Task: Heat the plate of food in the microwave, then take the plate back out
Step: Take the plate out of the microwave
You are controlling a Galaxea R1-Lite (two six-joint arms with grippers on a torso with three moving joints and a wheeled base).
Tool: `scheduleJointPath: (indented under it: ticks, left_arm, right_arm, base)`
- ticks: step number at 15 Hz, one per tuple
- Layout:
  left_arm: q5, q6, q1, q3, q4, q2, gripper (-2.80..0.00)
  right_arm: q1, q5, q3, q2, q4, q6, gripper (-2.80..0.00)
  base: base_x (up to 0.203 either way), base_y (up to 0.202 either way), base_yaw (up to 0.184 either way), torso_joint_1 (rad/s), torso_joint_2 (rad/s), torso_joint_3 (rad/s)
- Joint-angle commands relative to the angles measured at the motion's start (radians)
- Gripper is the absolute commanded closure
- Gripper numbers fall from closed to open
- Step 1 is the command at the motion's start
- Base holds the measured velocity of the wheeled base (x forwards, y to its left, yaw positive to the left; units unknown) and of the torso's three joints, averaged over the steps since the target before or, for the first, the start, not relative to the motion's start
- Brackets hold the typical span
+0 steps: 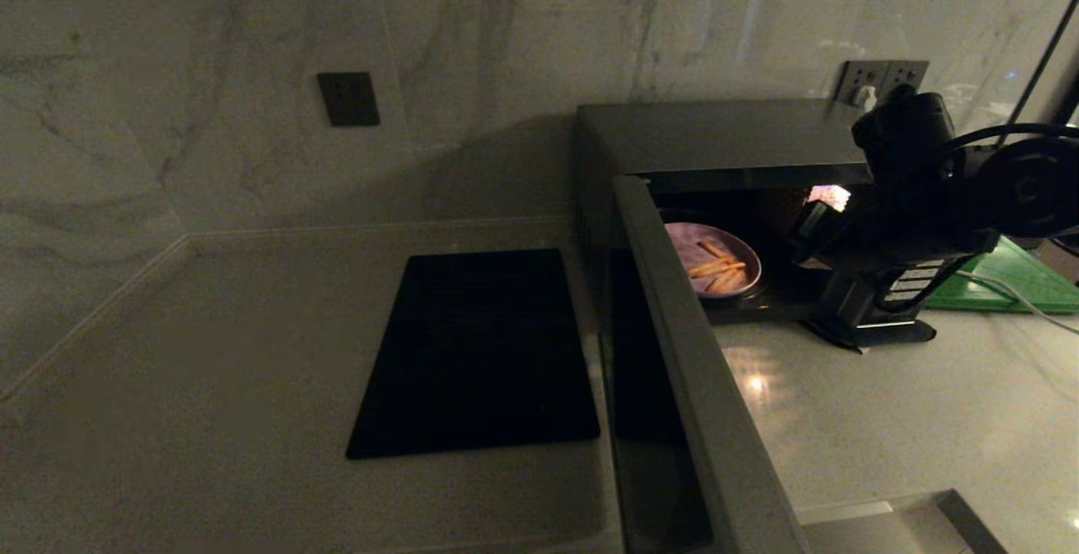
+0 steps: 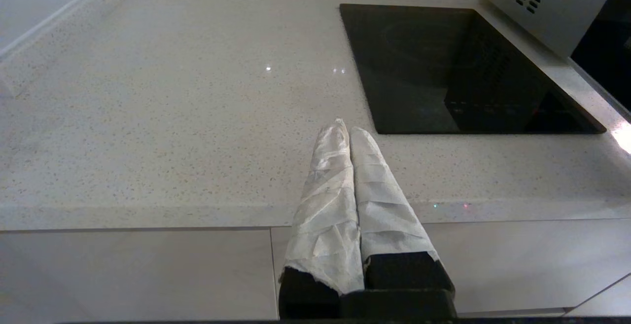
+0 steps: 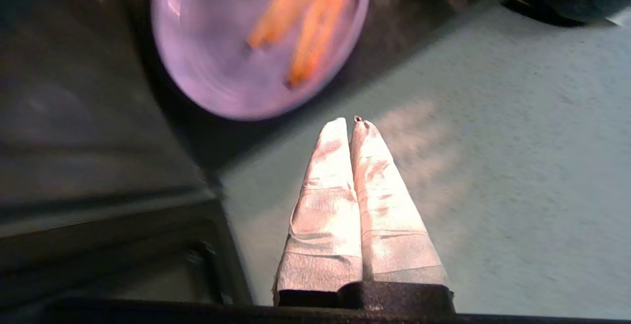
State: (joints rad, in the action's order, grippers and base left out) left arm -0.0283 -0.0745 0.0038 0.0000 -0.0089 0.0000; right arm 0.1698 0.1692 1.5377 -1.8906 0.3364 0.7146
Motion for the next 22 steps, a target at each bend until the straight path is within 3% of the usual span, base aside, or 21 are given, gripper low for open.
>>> scheduleJointPath:
  ticks: [1, 3, 5, 9, 12, 13, 14, 19, 22]
  left_arm:
    - [-0.001, -0.001, 0.001, 0.000, 0.000, 0.002, 0.00]
    - [-0.001, -0.001, 0.001, 0.000, 0.000, 0.002, 0.00]
    - [-0.001, -0.001, 0.001, 0.000, 0.000, 0.002, 0.00]
    - [-0.001, -0.001, 0.001, 0.000, 0.000, 0.002, 0.00]
    - [-0.001, -0.001, 0.001, 0.000, 0.000, 0.002, 0.00]
    - [-0.001, -0.001, 0.001, 0.000, 0.000, 0.002, 0.00]
    - [-0.001, -0.001, 0.001, 0.000, 0.000, 0.002, 0.00]
    - [-0.001, -0.001, 0.001, 0.000, 0.000, 0.002, 0.00]
    - [-0.001, -0.001, 0.001, 0.000, 0.000, 0.002, 0.00]
  right_arm:
    - [0.000, 0.000, 0.003, 0.006, 0.088, -0.054, 0.00]
    - [0.000, 0.000, 0.022, 0.025, 0.127, -0.061, 0.00]
    - [0.004, -0.007, 0.056, 0.027, 0.124, 0.017, 0.00]
    - [0.017, -0.044, 0.075, 0.008, 0.119, 0.096, 0.00]
    - [0.017, -0.041, 0.093, -0.022, 0.026, 0.223, 0.00]
    - [0.019, -0.039, 0.092, -0.026, 0.026, 0.227, 0.00]
    - [0.019, -0.034, 0.093, -0.034, 0.026, 0.229, -2.80]
    - [0.019, -0.031, 0.093, -0.072, 0.026, 0.233, -2.80]
    - [0.019, -0.026, 0.094, -0.105, 0.024, 0.283, -2.80]
  base:
    - [0.000, 0.000, 0.000, 0.000, 0.00, 0.000]
    - [0.000, 0.000, 0.000, 0.000, 0.00, 0.000]
    - [0.000, 0.000, 0.000, 0.000, 0.00, 0.000]
    - [0.000, 0.000, 0.000, 0.000, 0.00, 0.000]
    - [0.000, 0.000, 0.000, 0.000, 0.00, 0.000]
    - [0.000, 0.000, 0.000, 0.000, 0.00, 0.000]
    - [0.000, 0.000, 0.000, 0.000, 0.00, 0.000]
    - [0.000, 0.000, 0.000, 0.000, 0.00, 0.000]
    - [0.000, 0.000, 0.000, 0.000, 0.00, 0.000]
